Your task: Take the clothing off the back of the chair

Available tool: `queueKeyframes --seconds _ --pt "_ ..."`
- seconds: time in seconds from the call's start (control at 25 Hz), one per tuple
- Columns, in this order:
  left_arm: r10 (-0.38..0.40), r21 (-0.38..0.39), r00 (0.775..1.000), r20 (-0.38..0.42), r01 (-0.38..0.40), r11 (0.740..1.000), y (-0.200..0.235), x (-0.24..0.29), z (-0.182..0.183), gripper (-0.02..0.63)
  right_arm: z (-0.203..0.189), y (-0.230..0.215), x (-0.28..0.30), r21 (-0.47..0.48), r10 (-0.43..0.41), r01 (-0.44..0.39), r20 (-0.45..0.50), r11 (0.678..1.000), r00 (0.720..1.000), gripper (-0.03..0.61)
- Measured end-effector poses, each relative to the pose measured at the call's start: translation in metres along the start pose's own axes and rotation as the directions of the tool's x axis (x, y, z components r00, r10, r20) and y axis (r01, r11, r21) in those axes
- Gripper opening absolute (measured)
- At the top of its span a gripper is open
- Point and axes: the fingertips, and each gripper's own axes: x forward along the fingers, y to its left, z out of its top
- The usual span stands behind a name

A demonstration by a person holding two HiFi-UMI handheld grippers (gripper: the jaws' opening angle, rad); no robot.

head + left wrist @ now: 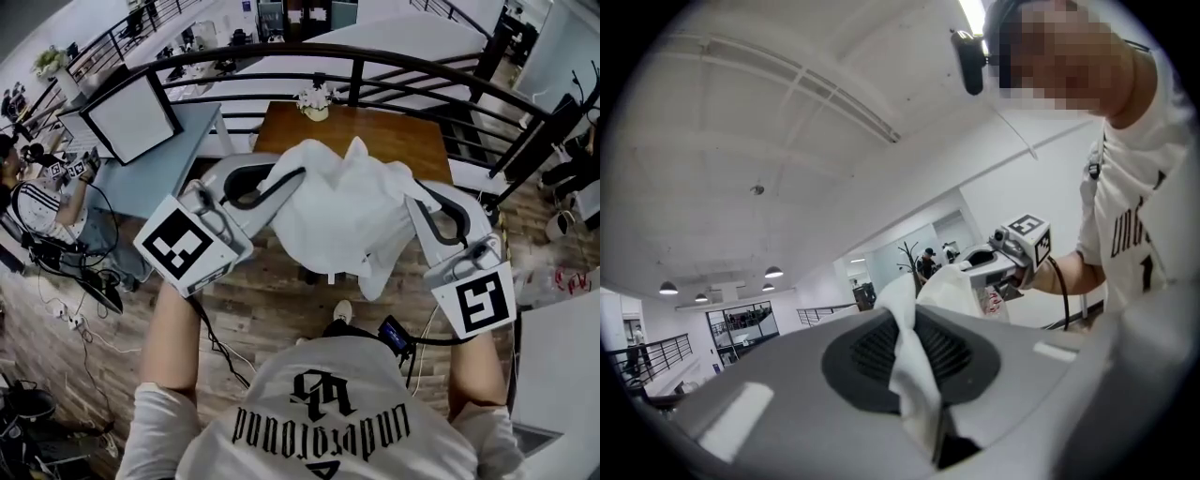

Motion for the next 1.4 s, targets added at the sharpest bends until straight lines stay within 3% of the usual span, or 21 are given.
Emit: queueKeyframes --seconds 0.64,0.96,1.4 --pt "0.054 -0.039 0.998 0.034 -0.053 0.998 -0.012 -0.015 0.064 0.075 0.051 -0.020 -0.039 -0.015 -0.010 0.012 0.096 1.000 0.995 0.035" --pt "0.098 -0.061 0.995 0.007 -0.098 0.993 -0.074 0.014 0.085 0.075 0.037 -0.034 -0.102 0.005 0.029 -0.030 0.112 1.000 0.993 0.035" --pt "0.177 -0.096 0.984 -0.036 -0.179 0.979 -0.143 0.014 0.102 0.075 0.035 -0.022 -0.160 0.030 0.088 -0.092 0.104 0.995 0.991 0.035"
